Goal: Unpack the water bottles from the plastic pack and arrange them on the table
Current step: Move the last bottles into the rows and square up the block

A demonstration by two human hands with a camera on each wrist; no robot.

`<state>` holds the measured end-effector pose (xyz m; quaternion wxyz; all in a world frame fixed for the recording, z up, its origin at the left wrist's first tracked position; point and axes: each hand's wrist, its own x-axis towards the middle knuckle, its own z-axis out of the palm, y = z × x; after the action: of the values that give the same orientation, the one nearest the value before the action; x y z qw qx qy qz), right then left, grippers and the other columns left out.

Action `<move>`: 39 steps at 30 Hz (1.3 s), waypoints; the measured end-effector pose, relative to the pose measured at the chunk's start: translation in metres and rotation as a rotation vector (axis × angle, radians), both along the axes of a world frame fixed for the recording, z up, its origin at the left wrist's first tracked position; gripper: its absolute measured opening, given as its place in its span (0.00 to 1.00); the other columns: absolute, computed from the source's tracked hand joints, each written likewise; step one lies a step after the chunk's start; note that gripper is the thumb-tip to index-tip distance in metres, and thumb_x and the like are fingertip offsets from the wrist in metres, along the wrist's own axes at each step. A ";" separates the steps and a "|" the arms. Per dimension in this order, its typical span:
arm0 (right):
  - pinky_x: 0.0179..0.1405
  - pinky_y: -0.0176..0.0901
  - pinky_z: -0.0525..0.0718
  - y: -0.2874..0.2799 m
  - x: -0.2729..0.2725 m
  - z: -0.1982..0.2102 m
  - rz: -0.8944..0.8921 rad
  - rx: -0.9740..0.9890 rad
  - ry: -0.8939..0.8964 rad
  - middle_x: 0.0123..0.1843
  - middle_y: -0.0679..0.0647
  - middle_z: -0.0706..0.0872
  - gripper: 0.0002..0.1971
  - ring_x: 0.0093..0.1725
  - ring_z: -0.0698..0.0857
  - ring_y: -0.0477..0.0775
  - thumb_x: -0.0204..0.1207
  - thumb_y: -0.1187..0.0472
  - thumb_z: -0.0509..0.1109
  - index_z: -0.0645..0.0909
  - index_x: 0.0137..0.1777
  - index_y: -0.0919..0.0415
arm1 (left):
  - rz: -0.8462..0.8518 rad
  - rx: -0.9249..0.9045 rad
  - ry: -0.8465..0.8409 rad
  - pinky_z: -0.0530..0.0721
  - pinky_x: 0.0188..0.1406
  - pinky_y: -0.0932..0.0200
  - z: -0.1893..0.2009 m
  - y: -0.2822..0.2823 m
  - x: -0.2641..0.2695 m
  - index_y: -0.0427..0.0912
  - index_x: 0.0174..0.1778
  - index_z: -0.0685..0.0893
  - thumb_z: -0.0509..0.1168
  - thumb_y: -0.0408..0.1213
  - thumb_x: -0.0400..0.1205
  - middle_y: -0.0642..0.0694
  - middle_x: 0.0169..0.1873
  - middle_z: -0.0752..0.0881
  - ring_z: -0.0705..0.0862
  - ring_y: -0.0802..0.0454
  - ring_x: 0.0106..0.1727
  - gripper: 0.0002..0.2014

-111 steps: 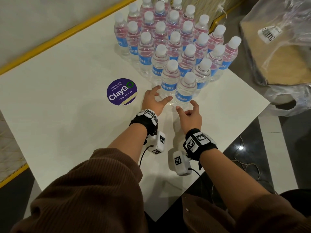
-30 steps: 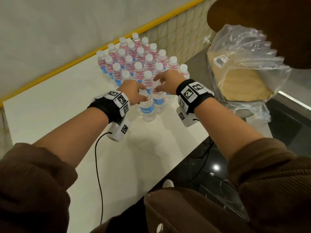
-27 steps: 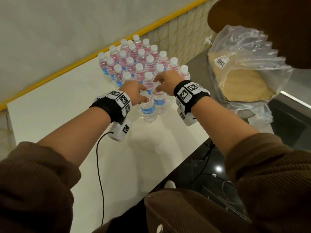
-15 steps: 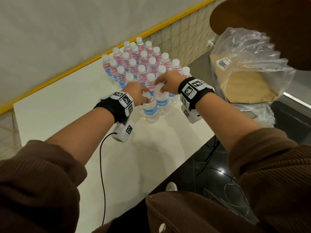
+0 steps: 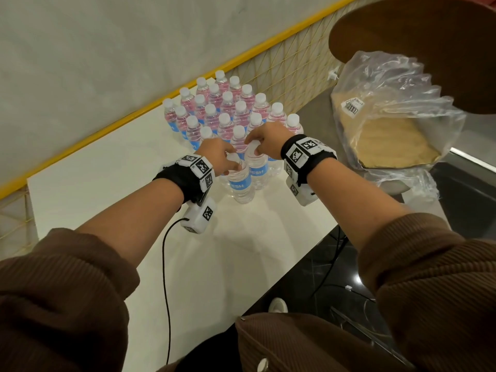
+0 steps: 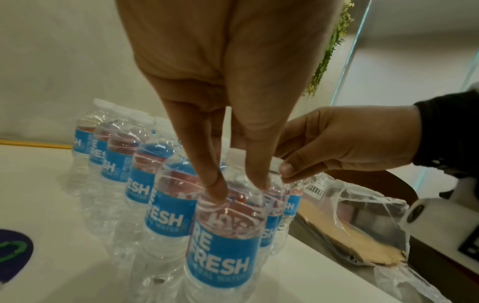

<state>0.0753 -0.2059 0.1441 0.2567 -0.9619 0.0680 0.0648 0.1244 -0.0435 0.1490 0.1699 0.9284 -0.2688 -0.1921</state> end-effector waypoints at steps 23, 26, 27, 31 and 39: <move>0.56 0.43 0.80 -0.085 -0.014 0.032 -0.439 0.159 -0.175 0.57 0.60 0.88 0.15 0.55 0.84 0.55 0.75 0.72 0.64 0.84 0.59 0.62 | -0.202 -0.026 -0.277 0.78 0.55 0.54 0.042 -0.060 0.003 0.45 0.65 0.80 0.65 0.44 0.80 0.42 0.62 0.82 0.82 0.43 0.61 0.17; 0.55 0.38 0.76 -0.089 -0.014 0.022 -0.434 0.099 -0.081 0.60 0.57 0.87 0.15 0.62 0.83 0.56 0.76 0.67 0.67 0.82 0.63 0.60 | -0.301 0.050 -0.242 0.77 0.57 0.54 0.039 -0.086 0.001 0.42 0.68 0.78 0.64 0.38 0.81 0.39 0.65 0.81 0.80 0.41 0.64 0.18; 0.54 0.36 0.75 -0.090 -0.013 0.017 -0.439 0.082 -0.071 0.61 0.56 0.86 0.16 0.63 0.82 0.55 0.76 0.66 0.68 0.81 0.64 0.60 | -0.324 0.074 -0.232 0.77 0.57 0.54 0.036 -0.092 0.001 0.40 0.68 0.78 0.63 0.37 0.81 0.38 0.65 0.81 0.80 0.40 0.64 0.18; 0.55 0.36 0.74 -0.090 -0.004 0.001 -0.439 0.074 -0.063 0.63 0.58 0.84 0.22 0.64 0.81 0.57 0.74 0.61 0.73 0.79 0.68 0.59 | -0.357 0.168 -0.206 0.75 0.62 0.53 0.023 -0.110 0.010 0.39 0.71 0.77 0.59 0.31 0.83 0.36 0.68 0.78 0.77 0.38 0.68 0.19; 0.63 0.43 0.77 -0.092 0.013 -0.004 -0.408 0.036 -0.047 0.63 0.59 0.84 0.21 0.66 0.79 0.57 0.74 0.54 0.73 0.81 0.67 0.58 | -0.335 0.166 -0.203 0.77 0.62 0.54 0.012 -0.121 0.026 0.41 0.70 0.80 0.64 0.27 0.80 0.37 0.65 0.82 0.80 0.40 0.67 0.20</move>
<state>0.0881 -0.2975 0.1404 0.2832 -0.9247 0.2541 -0.0098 0.1507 -0.1641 0.1612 0.0305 0.8961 -0.4186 -0.1448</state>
